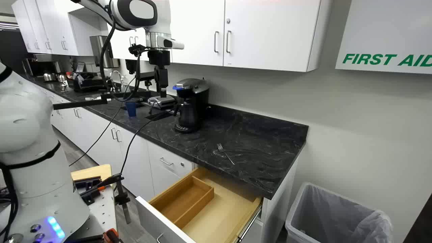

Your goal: Pick the fork on the counter and put it in the open drawer

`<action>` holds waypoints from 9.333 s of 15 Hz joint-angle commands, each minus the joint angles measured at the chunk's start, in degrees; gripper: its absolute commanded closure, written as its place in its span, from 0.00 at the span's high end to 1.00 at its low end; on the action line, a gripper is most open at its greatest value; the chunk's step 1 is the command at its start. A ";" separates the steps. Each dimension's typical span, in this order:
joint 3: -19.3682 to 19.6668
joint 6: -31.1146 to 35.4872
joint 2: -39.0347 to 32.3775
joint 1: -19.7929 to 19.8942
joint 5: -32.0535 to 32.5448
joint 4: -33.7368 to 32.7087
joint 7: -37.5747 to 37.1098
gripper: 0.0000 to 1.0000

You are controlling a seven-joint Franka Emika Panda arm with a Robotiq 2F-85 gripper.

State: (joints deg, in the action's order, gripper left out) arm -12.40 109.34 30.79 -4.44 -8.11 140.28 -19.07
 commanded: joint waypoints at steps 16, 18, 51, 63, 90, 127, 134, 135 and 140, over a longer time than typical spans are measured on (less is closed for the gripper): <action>0.41 -0.10 -0.07 -0.45 0.24 -0.09 -0.19 1.00; 0.49 0.27 -0.56 -0.41 0.36 -0.36 0.15 1.00; 7.78 19.04 -33.07 -0.59 -1.57 -13.79 72.59 1.00; 7.80 19.64 -34.31 -0.41 -1.01 -13.87 75.53 1.00; 2.52 42.82 -60.22 5.29 1.56 -28.45 105.31 1.00; 2.47 31.31 -66.24 4.12 11.26 -37.06 88.14 1.00; 2.47 31.31 -66.24 4.12 11.26 -37.06 88.14 1.00; 2.62 31.29 -67.57 3.26 11.74 -38.25 87.48 1.00; 3.43 31.85 -77.03 -1.08 15.42 -46.54 86.06 1.00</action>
State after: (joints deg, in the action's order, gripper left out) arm -9.62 140.97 -39.96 -3.05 4.23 100.26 69.39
